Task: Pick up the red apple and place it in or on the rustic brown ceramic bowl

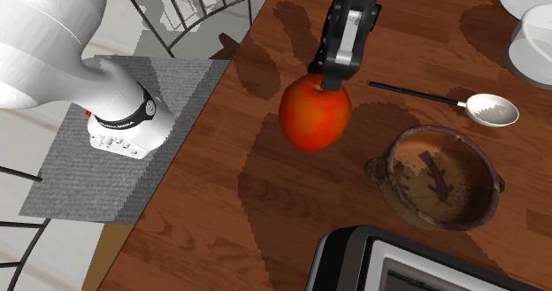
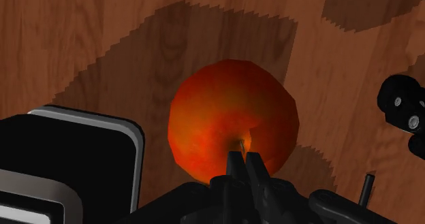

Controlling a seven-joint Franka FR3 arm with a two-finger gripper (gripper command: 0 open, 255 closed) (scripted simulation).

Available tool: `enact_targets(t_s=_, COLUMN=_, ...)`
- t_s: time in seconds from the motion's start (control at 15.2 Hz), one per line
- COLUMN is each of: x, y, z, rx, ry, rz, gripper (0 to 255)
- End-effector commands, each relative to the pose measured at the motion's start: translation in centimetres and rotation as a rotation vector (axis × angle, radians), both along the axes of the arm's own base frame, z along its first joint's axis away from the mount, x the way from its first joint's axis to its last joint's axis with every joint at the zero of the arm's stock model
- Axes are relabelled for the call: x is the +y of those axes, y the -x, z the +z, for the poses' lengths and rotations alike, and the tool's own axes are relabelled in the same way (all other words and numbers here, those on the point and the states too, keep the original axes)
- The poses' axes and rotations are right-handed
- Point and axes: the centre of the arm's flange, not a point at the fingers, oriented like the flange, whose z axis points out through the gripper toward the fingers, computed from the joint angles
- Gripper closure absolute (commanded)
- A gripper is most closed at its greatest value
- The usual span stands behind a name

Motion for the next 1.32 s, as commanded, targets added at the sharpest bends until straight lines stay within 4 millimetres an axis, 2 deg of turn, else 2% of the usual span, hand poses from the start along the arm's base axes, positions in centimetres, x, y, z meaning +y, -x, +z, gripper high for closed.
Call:
enact_targets(t_s=0.0, x=0.0, y=0.0, z=1.1, rx=0.0, ry=0.0, rz=0.0, gripper=255)
enact_targets(t_s=0.2, x=0.0, y=0.0, z=2.5, rx=0.0, ry=0.0, rz=0.0, gripper=255)
enact_targets(t_s=1.25, x=-4.6, y=-19.6, z=8.9, rx=0.0, ry=0.0, rz=0.0, gripper=255)
